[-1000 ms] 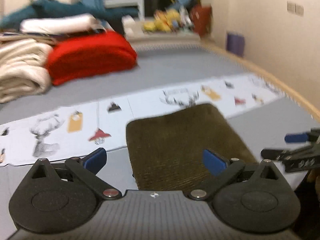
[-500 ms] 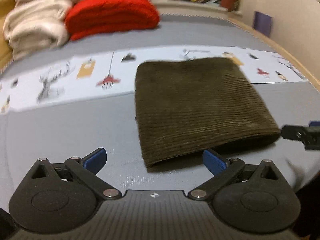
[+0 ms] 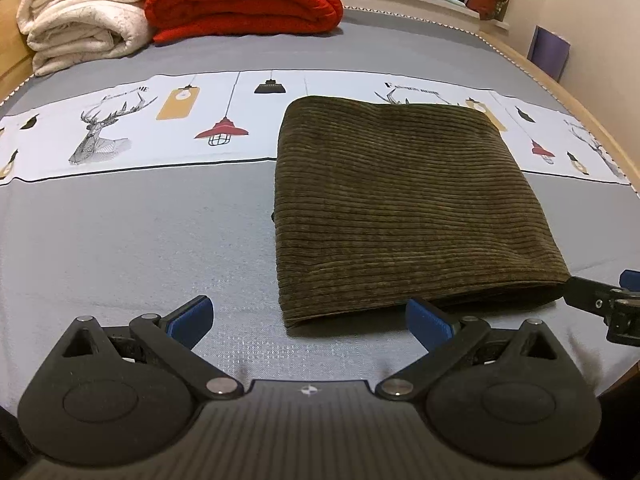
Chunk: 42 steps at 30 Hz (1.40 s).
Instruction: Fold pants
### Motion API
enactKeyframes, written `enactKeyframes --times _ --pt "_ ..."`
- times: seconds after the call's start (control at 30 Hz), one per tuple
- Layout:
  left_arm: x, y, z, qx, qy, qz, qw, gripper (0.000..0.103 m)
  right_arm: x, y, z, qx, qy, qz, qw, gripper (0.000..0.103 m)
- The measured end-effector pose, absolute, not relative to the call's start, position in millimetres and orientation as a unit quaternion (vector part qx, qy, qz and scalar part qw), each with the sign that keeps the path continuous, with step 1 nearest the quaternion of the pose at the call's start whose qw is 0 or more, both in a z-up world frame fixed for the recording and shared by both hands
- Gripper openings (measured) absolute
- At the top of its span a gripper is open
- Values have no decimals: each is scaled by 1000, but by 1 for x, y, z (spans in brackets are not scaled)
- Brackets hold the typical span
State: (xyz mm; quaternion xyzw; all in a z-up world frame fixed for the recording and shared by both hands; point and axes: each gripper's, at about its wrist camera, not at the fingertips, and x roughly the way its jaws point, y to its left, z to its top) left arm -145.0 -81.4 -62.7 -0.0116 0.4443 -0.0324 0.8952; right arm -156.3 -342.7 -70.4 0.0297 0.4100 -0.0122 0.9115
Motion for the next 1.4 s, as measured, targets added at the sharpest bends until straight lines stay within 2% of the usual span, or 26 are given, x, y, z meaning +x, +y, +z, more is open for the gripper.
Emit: enactKeyframes --times 1.4 --pt "-150 -83 -64 -7 440 -44 897 103 -154 -340 -76 34 420 -6 907 99"
